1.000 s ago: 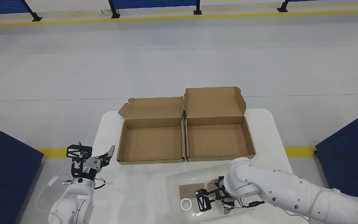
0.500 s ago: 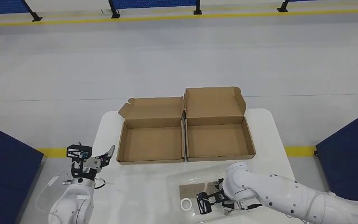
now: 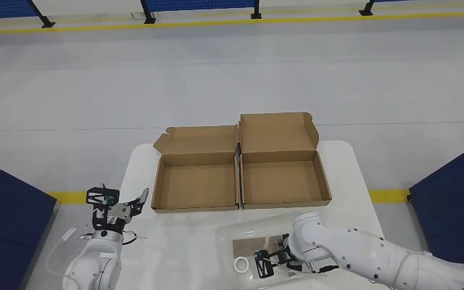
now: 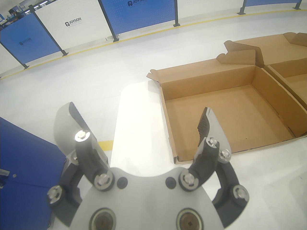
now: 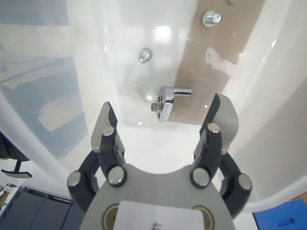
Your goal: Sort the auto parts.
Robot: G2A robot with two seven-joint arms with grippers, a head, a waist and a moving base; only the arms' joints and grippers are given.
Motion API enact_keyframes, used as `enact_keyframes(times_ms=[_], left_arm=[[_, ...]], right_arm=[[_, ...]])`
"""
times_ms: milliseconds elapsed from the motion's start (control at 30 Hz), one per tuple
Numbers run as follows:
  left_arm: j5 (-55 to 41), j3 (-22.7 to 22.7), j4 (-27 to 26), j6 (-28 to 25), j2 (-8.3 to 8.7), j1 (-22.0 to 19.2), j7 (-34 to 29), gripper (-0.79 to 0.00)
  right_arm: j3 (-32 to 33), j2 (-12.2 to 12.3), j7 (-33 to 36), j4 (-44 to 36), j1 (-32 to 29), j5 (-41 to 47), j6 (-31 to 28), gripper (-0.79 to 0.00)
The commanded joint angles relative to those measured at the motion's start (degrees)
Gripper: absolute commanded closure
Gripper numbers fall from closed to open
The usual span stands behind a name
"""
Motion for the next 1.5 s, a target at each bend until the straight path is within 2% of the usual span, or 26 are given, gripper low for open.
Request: enact_keyframes(times_ms=[0, 200, 467, 800, 933, 967, 1000, 1467], left_arm=[[0.00, 0.00, 0.00, 0.00, 0.00, 0.00, 0.00, -0.785], [0.00, 0.00, 0.00, 0.00, 0.00, 0.00, 0.00, -0.785], [0.00, 0.00, 0.00, 0.00, 0.00, 0.00, 0.00, -0.785], [0.00, 0.00, 0.00, 0.00, 0.00, 0.00, 0.00, -0.785], [0.00, 0.00, 0.00, 0.00, 0.00, 0.00, 0.00, -0.785], [0.00, 0.00, 0.00, 0.00, 0.00, 0.00, 0.00, -0.785], [0.00, 0.00, 0.00, 0.00, 0.00, 0.00, 0.00, -0.785], [0.00, 0.00, 0.00, 0.00, 0.00, 0.00, 0.00, -0.785]], right_arm=[[0.17, -0.05, 0.21, 0.04, -0.18, -0.02, 0.04, -0.336], [0.74, -0.16, 0.55, 0.20, -0.86, -0.18, -0.09, -0.336], [1.31, -0.36, 1.69, 0.14, -1.46, -0.63, -0.20, -0.283], [0.81, -0.68, 2.53, 0.02, -1.52, -1.37, 0.64, -0.277], [0.24, -0.88, 2.68, 0.27, -1.27, -1.39, 0.79, -0.209], [0.14, -0.94, 2.65, 0.42, -1.23, -1.29, 0.76, -0.151], [0.06, -1.01, 2.63, 0.54, -1.16, -1.25, 0.74, -0.003], [1.55, -0.62, 3.20, -0.72, -0.99, -0.24, 1.31, 0.000]])
